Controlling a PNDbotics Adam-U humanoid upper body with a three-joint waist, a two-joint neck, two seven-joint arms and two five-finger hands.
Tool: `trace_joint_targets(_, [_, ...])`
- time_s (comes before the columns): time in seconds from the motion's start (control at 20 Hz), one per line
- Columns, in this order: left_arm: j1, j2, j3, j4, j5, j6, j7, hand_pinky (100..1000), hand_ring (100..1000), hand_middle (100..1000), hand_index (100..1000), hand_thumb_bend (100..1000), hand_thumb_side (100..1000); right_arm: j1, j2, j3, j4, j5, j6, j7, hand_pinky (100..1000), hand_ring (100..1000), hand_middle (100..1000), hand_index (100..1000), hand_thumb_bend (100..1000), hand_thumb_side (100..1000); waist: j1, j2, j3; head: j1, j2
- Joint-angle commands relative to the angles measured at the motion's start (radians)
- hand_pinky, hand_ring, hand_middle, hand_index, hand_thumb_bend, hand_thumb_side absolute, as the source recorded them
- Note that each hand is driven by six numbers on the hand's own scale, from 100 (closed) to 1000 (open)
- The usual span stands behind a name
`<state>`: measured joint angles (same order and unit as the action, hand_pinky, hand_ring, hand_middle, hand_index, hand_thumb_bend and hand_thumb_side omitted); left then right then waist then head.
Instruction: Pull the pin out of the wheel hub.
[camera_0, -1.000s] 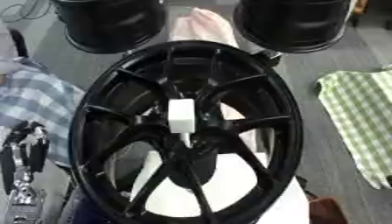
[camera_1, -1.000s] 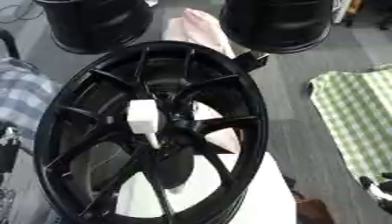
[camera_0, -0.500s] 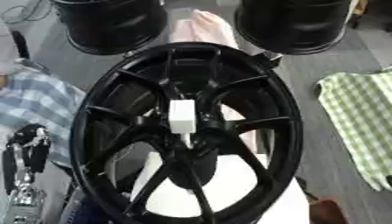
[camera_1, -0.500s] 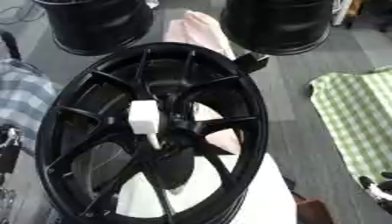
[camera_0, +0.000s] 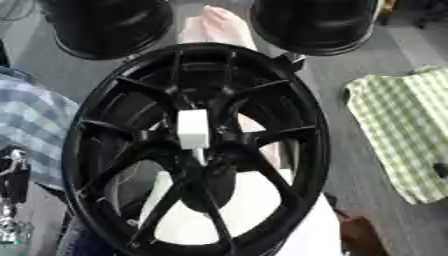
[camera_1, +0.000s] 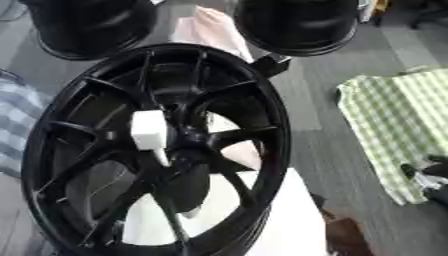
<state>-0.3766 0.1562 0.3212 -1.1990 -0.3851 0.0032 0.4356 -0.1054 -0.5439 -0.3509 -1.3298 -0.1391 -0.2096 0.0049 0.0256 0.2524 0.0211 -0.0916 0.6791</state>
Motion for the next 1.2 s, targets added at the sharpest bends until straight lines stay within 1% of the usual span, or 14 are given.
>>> trace_joint_targets(0.05, [0.0, 0.044, 0.01, -0.018, 0.026, -0.003, 0.018, 778, 757, 563, 774, 100, 852, -0.016, -0.102, -0.003, -0.094, 0.02, 0.013, 0.006, 513, 695, 548, 698, 628, 228, -0.009, -0.027, -0.007, 0.004, 0.006])
trace_joint_targets(0.2, [0.009, 0.059, 0.011, -0.017, 0.031, -0.005, 0.027, 776, 754, 558, 770, 100, 850, -0.044, -0.195, 0.022, -0.163, 0.035, 0.022, 0.021, 530, 706, 562, 707, 629, 229, -0.019, -0.029, -0.018, 0.017, 0.008])
trace_joint_targets(0.35, [0.017, 0.074, 0.013, -0.016, 0.032, -0.007, 0.034, 776, 755, 559, 771, 100, 847, -0.09, -0.31, 0.064, -0.209, 0.054, 0.031, 0.054, 558, 720, 584, 723, 634, 246, -0.028, -0.033, -0.029, 0.028, 0.013])
trace_joint_targets(0.4, [0.019, 0.078, 0.014, -0.016, 0.031, -0.009, 0.036, 776, 755, 559, 771, 100, 845, -0.11, -0.347, 0.08, -0.218, 0.059, 0.034, 0.072, 567, 724, 590, 727, 627, 310, -0.03, -0.034, -0.032, 0.033, 0.014])
trace_joint_targets(0.45, [0.021, 0.082, 0.015, -0.016, 0.031, -0.01, 0.039, 776, 755, 559, 771, 100, 844, -0.134, -0.379, 0.096, -0.225, 0.061, 0.035, 0.091, 572, 727, 595, 730, 636, 253, -0.032, -0.035, -0.035, 0.038, 0.015])
trace_joint_targets(0.6, [0.027, 0.092, 0.015, -0.014, 0.029, -0.011, 0.044, 776, 755, 559, 772, 100, 839, -0.221, -0.464, 0.155, -0.232, 0.056, 0.041, 0.163, 598, 738, 614, 744, 643, 273, -0.037, -0.037, -0.039, 0.059, 0.012])
trace_joint_targets(0.7, [0.031, 0.098, 0.015, -0.013, 0.028, -0.01, 0.046, 776, 755, 560, 772, 100, 836, -0.295, -0.497, 0.194, -0.225, 0.06, 0.044, 0.221, 613, 743, 622, 750, 643, 278, -0.041, -0.038, -0.042, 0.078, 0.007])
trace_joint_targets(0.8, [0.035, 0.102, 0.014, -0.012, 0.027, -0.01, 0.048, 776, 755, 560, 772, 100, 834, -0.375, -0.51, 0.234, -0.212, 0.073, 0.041, 0.279, 635, 751, 637, 760, 644, 285, -0.045, -0.04, -0.043, 0.095, 0.006])
trace_joint_targets(0.95, [0.042, 0.112, 0.014, -0.01, 0.025, -0.008, 0.052, 776, 755, 561, 773, 100, 830, -0.502, -0.506, 0.301, -0.171, 0.12, 0.032, 0.385, 680, 765, 663, 776, 641, 287, -0.053, -0.045, -0.048, 0.109, 0.011])
trace_joint_targets(1.05, [0.049, 0.122, 0.014, -0.007, 0.024, -0.007, 0.056, 775, 755, 560, 772, 100, 826, -0.596, -0.482, 0.348, -0.134, 0.161, 0.008, 0.475, 711, 772, 677, 781, 638, 282, -0.061, -0.049, -0.053, 0.112, 0.014])
trace_joint_targets(1.2, [0.059, 0.133, 0.014, -0.003, 0.021, -0.002, 0.062, 775, 755, 560, 772, 100, 823, -0.732, -0.407, 0.401, -0.06, 0.224, -0.037, 0.606, 727, 776, 685, 785, 636, 277, -0.07, -0.058, -0.061, 0.102, 0.023])
